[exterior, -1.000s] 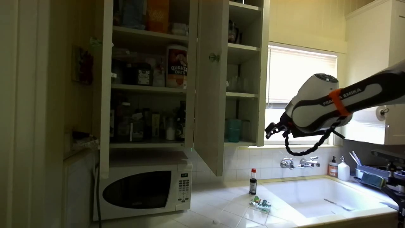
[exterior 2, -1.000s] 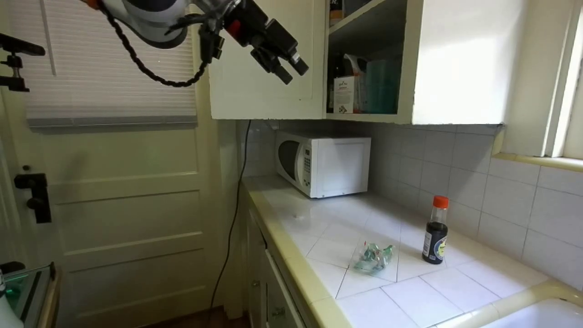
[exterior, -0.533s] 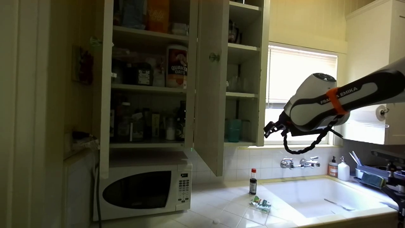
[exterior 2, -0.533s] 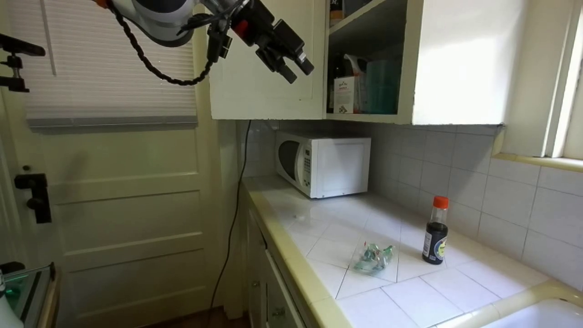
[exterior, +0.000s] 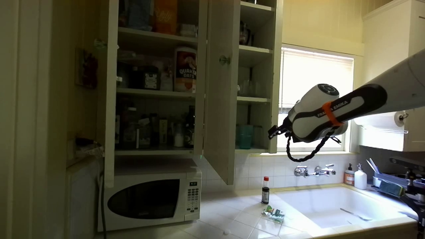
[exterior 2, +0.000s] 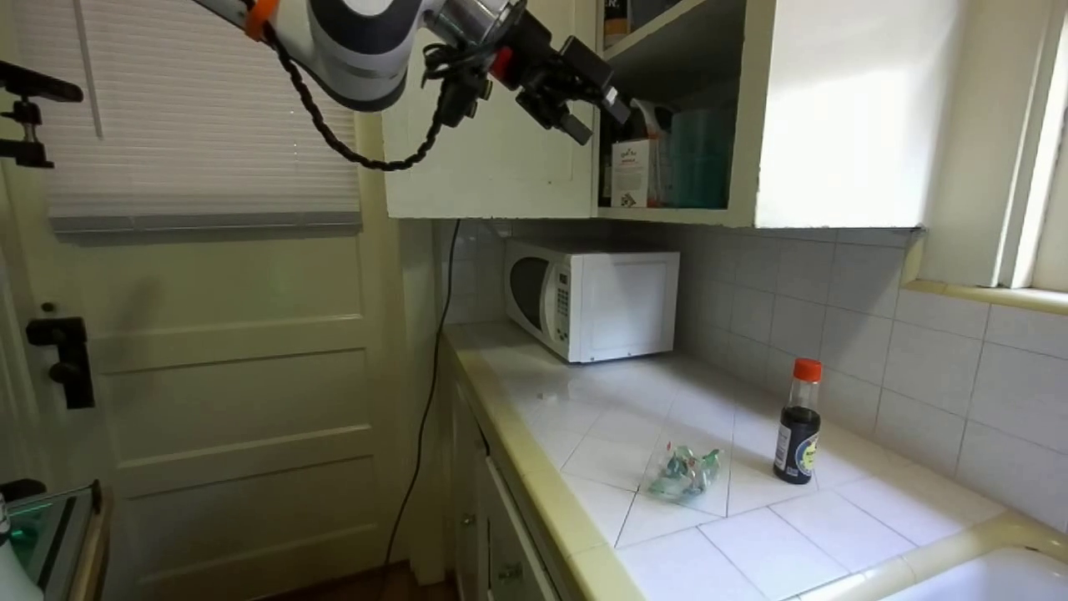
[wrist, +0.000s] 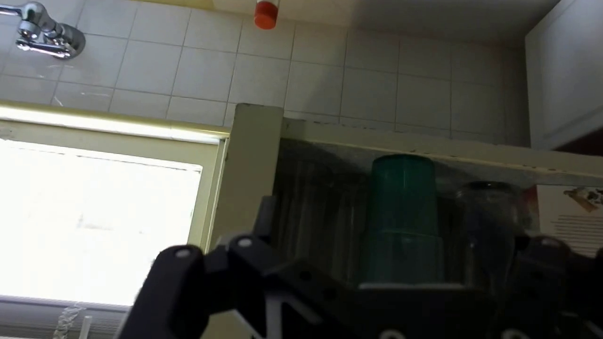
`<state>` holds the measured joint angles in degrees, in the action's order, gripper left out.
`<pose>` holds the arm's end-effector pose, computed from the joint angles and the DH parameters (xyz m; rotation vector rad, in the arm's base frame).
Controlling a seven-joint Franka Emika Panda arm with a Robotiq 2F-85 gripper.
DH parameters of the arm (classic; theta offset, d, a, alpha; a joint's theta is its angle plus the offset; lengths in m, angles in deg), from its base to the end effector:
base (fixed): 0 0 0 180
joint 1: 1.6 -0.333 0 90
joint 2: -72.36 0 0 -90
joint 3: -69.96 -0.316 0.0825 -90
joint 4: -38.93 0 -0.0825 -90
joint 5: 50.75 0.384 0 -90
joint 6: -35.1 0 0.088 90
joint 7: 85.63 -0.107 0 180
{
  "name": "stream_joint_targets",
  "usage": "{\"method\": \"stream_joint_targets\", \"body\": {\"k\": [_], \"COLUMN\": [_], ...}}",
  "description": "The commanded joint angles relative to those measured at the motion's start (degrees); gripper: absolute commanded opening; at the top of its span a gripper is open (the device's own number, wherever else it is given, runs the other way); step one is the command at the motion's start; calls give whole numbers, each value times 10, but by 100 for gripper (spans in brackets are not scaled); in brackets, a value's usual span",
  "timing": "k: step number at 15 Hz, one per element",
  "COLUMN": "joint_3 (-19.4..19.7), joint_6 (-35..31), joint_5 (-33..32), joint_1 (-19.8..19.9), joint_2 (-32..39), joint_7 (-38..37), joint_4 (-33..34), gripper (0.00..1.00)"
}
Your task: Put the cup inside the cupboard
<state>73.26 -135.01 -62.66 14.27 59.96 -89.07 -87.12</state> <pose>0.5090 -0.1647 0.5937 2.5544 -0.2746 1.3379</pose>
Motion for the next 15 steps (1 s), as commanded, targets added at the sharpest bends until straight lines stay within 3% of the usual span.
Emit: {"method": "stream_joint_targets", "body": {"k": [1,3,4,5,8,15], "joint_3": [-22,-23,-2,-16,-12,17], "joint_6": [-1,19,23,0,2,-30], "joint_5": [-38,-40,19,-16,5,-87], "joint_1": [20,7,-38,-1,-29,-31], "joint_2": [103,138,141,116,143,201], "joint_7": [-34,-28,26,-7,10,-92], "joint_4": [105,145,144,112,136,174], "gripper": [100,100,100,100,100,100]}}
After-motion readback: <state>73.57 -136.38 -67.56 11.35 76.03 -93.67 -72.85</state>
